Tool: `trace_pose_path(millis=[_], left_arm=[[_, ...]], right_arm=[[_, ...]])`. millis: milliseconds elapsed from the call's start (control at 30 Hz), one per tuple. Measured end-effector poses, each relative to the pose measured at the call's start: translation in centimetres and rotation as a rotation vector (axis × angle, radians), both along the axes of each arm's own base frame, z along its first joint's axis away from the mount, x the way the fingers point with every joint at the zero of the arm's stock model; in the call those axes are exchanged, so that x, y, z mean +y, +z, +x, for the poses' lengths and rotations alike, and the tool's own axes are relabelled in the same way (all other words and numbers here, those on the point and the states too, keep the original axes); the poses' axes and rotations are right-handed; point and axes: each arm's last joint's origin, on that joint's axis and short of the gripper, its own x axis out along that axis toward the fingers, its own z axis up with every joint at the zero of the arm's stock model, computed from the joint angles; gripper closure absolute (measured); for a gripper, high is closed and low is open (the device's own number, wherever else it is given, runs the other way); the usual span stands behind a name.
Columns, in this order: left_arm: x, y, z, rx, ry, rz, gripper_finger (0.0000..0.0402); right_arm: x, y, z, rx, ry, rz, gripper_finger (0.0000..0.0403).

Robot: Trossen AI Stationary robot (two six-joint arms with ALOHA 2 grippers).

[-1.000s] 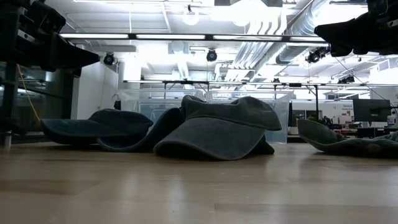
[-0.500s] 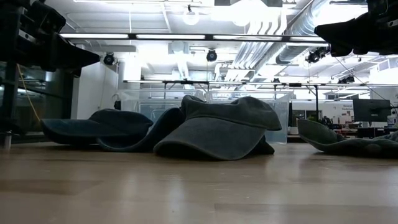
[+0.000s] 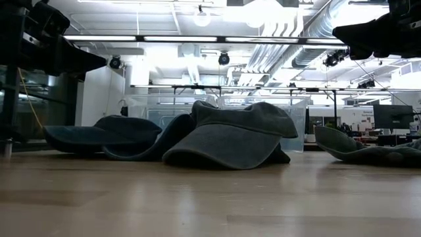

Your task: Pick and place caps into container

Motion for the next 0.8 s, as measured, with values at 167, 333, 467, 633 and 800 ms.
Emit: trace_pose_path(millis=[167,333,467,633,800], left_arm=[[0.11,0.03,-0.01,-0.003,0.039,0.002,0.0401],[0.13,0.03,-0.01,-0.003,0.047,0.006,0.0401],[0.15,0.05,-0.02,-0.004,0.053,0.009,0.04],[0.16,0.05,-0.02,-0.005,0.057,0.007,0.035],[0.19,0.16,-0.02,-0.018,0.066,-0.011,0.0253]], right_arm=[[0.0,0.0,0.0,0.0,0.0,0.0,0.037],[0.0,0.0,0.0,0.0,0.0,0.0,0.037],[0.0,0.01,0.0,0.0,0.0,0.0,0.037],[0.0,0.01,0.0,0.0,0.0,0.0,0.037],[0.0,0.0,0.0,0.0,0.0,0.0,0.037]])
